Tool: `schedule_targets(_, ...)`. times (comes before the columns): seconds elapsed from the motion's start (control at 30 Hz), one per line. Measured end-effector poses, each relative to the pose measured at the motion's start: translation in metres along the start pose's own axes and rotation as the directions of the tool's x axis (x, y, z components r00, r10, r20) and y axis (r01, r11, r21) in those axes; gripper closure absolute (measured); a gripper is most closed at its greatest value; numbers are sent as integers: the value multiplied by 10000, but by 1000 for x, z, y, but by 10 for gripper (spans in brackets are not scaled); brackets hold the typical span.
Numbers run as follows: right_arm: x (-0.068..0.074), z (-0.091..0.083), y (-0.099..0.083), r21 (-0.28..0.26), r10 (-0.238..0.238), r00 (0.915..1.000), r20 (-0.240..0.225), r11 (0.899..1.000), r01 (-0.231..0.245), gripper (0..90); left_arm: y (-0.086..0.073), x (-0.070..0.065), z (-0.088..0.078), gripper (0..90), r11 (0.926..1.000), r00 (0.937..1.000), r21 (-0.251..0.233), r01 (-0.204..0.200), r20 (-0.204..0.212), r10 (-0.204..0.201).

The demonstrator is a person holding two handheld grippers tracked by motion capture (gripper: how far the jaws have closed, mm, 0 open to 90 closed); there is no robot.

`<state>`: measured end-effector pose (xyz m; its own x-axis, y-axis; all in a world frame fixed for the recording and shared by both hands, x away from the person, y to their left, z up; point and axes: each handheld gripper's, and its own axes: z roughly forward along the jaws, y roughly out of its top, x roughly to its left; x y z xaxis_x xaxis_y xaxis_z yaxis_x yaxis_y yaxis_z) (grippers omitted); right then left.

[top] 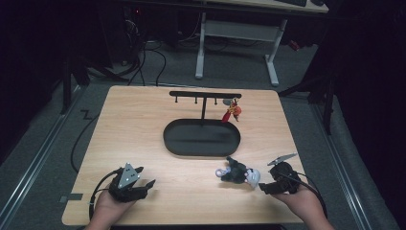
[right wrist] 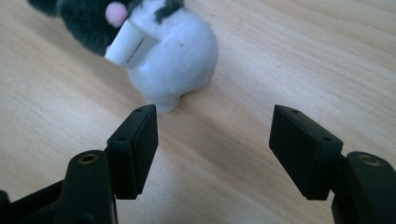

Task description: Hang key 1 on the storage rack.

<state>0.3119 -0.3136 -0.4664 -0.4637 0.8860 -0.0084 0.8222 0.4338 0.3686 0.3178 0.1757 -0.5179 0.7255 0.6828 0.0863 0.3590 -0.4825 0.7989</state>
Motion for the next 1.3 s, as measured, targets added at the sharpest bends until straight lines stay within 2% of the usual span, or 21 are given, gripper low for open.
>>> schedule_targets(0.33, 4, -1, 8, 1121, -437, 9979, -474, 9925, 488, 286, 0, 0, 0, 350, 10000, 10000, -13, -13, 33, 13)
schedule_targets(0.43, 7, 0, 11, 1434, -850, 9943, -642, 9852, 934, 266, 0, 0, 0, 353, 10000, 10000, -19, -29, 60, 29)
schedule_targets(0.6, 10, 3, 14, 1870, -1034, 9917, -758, 9755, 1160, 210, -1, 1, 0, 353, 10000, 10000, -19, -18, 68, 18)
schedule_targets(0.73, 11, 4, 21, 1922, -1251, 9894, -735, 9717, 1371, 169, 0, 1, 0, 353, 10000, 10000, -43, -31, 83, 32)
schedule_targets(0.8, 12, 4, 26, 1968, -1527, 9854, -756, 9665, 1649, 147, 0, 1, 0, 353, 10000, 9999, -30, -41, 101, 41)
schedule_targets(0.87, 14, 4, 31, 1975, -1366, 9887, -613, 9694, 1461, 138, 0, 1, 0, 353, 10000, 9999, -33, -41, 109, 42)
schedule_targets(0.97, 14, 7, 40, 1862, -1640, 9839, -709, 9669, 1746, 130, -1, 1, 0, 353, 10000, 9999, -28, -35, 109, 36)
schedule_targets(1.1, 19, 16, 51, 1934, -2012, 9766, -759, 9579, 2123, 130, -1, 2, 0, 353, 10000, 9999, -28, -9, 105, 9)
schedule_targets(1.27, 26, 29, 60, 2149, -2509, 9639, -896, 9401, 2646, 140, -2, 3, -1, 353, 10000, 10000, -35, 28, 91, -28)
schedule_targets(1.3, 28, 30, 61, 2210, -2442, 9655, -899, 9404, 2585, 141, -2, 4, -1, 353, 10000, 10000, -34, 27, 93, -27)
